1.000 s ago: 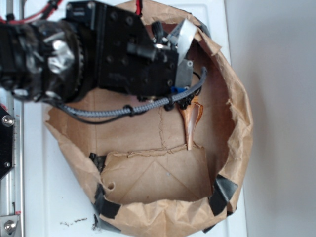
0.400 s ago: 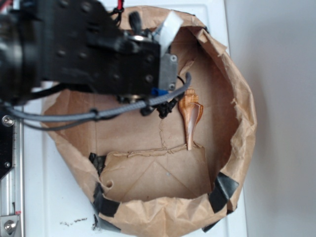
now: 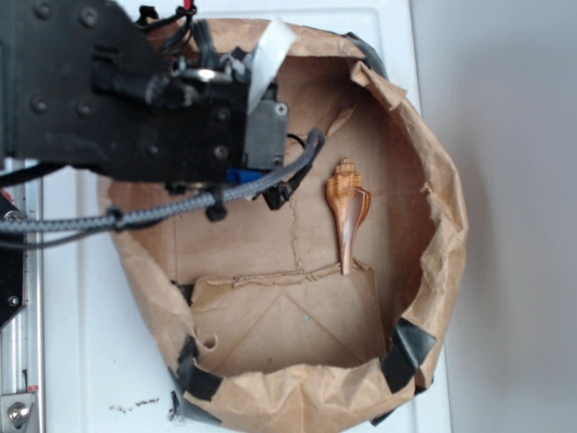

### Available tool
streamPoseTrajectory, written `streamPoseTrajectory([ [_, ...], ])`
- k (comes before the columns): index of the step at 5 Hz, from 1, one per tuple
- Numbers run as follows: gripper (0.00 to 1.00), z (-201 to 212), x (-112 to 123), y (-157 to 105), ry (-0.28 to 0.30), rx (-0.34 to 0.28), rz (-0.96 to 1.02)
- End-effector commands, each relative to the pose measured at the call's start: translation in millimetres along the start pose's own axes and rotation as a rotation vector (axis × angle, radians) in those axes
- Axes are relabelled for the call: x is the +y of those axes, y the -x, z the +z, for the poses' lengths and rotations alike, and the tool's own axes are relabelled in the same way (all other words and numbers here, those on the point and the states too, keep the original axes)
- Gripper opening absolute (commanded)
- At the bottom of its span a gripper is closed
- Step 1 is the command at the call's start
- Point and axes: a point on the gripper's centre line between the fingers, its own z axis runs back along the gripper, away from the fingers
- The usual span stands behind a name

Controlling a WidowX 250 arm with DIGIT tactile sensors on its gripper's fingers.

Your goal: Grab the gray animal.

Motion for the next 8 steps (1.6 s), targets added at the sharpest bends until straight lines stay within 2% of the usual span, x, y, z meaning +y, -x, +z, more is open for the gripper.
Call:
streamPoseTrajectory([
  [1, 1.00, -16, -10, -2, -0.014, -0.057, 0.065],
  [2, 1.00, -25, -18, 8, 0.021, -0.114, 0.075],
  [3, 1.00, -33, -25, 17, 0.025, -0.149, 0.060],
  [4, 0.00, -34, -25, 22, 0.013, -0.178, 0.070],
  [6, 0.01, -33, -21, 26, 0.028, -0.208, 0.060],
  [8, 0.06, -31, -19, 26, 0.035, -0.201, 0.061],
])
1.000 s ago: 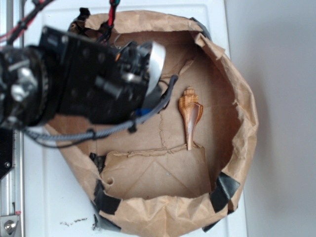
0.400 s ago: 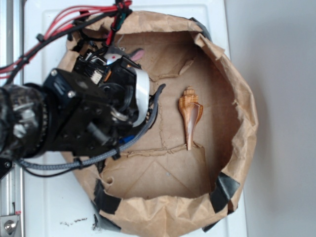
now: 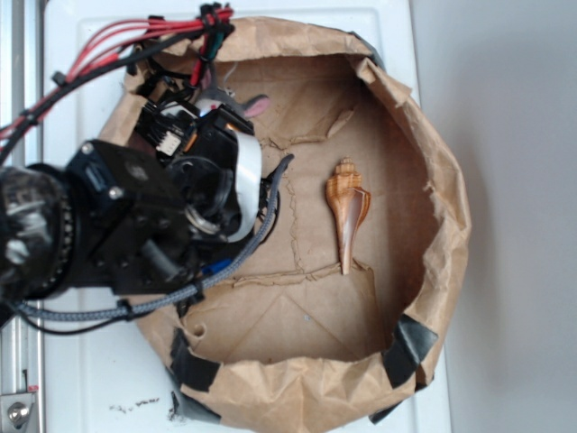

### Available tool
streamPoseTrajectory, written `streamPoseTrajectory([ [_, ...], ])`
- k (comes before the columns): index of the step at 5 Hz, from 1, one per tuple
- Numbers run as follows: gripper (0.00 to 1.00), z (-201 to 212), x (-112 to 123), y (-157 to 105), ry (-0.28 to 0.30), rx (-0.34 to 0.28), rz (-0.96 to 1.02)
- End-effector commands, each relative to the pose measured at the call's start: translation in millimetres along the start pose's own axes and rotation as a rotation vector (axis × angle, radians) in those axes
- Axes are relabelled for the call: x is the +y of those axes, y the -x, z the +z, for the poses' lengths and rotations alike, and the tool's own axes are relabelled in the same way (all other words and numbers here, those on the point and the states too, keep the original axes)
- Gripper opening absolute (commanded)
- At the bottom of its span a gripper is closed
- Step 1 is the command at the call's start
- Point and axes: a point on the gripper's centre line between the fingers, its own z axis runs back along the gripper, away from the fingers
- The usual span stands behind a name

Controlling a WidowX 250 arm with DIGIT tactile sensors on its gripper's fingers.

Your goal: Grab the gray animal.

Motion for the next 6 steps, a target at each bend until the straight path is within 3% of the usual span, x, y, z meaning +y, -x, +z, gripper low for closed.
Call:
streamPoseTrajectory([
  [1, 0.06, 9, 3, -8, 0.031, -0.021, 0.005],
  [2, 0.05, 26, 3, -13, 0.059, 0.027, 0.001],
  [3, 0.00, 68, 3, -28, 0.119, 0.116, 0.022],
  [4, 0.00, 115, 7, -46, 0.218, 0.210, 0.051],
  [5, 0.00, 155, 15, -65, 0.272, 0.241, 0.047],
  [6, 0.00, 153, 12, -62, 0.276, 0.224, 0.048],
])
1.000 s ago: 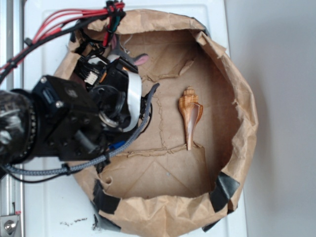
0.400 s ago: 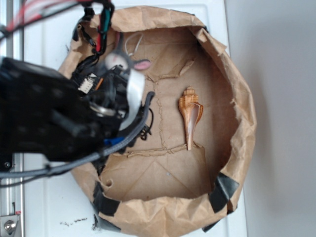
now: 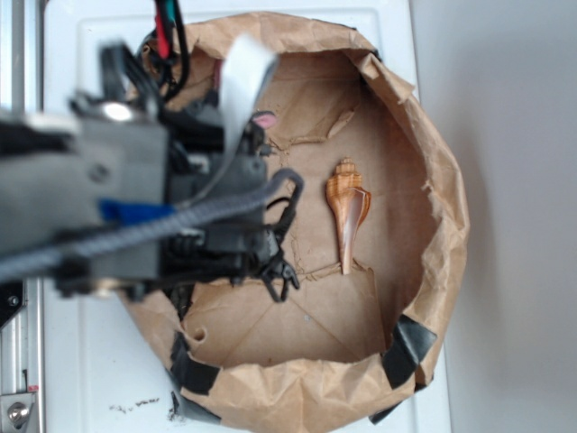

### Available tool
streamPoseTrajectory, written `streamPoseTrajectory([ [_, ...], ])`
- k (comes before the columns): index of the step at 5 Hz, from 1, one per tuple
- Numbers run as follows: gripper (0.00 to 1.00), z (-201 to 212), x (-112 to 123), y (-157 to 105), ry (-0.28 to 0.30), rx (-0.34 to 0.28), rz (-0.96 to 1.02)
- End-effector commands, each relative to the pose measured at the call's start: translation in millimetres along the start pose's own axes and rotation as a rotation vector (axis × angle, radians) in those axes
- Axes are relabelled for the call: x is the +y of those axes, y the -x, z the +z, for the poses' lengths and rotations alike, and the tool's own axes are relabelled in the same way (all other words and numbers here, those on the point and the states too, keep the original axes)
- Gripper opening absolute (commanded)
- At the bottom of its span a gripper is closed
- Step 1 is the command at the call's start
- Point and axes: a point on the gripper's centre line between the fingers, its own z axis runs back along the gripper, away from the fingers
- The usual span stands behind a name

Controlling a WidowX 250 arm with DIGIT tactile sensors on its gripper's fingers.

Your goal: Grab the gray animal.

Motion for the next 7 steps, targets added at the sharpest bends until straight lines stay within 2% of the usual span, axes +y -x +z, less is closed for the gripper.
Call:
streamPoseTrajectory([
  [1, 0.02, 8, 9, -13, 0.026, -0.046, 0.011],
  [2, 1.00, 2, 11, -11, 0.036, -0.049, -0.003],
  [3, 1.00, -13, 10, -6, 0.031, -0.090, -0.004],
  [4, 1.00, -48, 3, 2, 0.018, -0.145, -0.014],
  [6, 1.00, -116, -6, -6, -0.101, -0.236, 0.023],
  [7, 1.00, -135, -2, -13, -0.152, -0.223, 0.030],
])
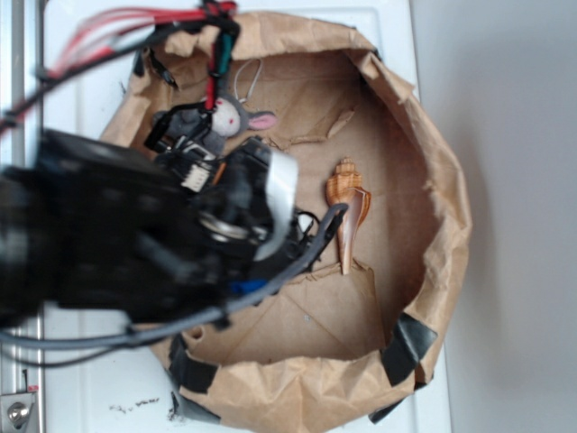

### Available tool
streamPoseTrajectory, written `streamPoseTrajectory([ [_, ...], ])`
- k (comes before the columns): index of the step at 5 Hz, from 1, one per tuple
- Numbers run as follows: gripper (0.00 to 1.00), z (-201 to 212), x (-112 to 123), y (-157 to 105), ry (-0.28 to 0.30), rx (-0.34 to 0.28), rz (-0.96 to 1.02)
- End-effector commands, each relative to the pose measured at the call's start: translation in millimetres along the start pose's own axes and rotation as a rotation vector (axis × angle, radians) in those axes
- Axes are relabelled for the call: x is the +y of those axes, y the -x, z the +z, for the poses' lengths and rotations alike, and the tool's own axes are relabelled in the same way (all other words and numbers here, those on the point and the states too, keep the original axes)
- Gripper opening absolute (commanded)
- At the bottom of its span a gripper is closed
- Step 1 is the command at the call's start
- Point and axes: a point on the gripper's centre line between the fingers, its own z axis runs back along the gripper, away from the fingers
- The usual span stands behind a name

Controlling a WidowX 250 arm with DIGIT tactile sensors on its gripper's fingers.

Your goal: Grab the gray animal.

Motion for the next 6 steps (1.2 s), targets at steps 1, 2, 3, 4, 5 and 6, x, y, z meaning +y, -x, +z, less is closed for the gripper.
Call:
streamPoseTrajectory([
  [1, 1.00, -17, 12, -21, -0.024, -0.026, 0.012],
  [2, 1.00, -17, 25, -27, -0.003, -0.020, 0.013],
  [3, 1.00, -6, 33, -29, 0.024, 0.010, -0.003],
  [4, 1.00, 4, 41, -38, 0.038, 0.022, 0.005],
  [5, 1.00, 13, 58, -50, 0.037, 0.009, -0.020],
  [6, 1.00, 1, 71, -55, -0.009, -0.033, -0.034],
])
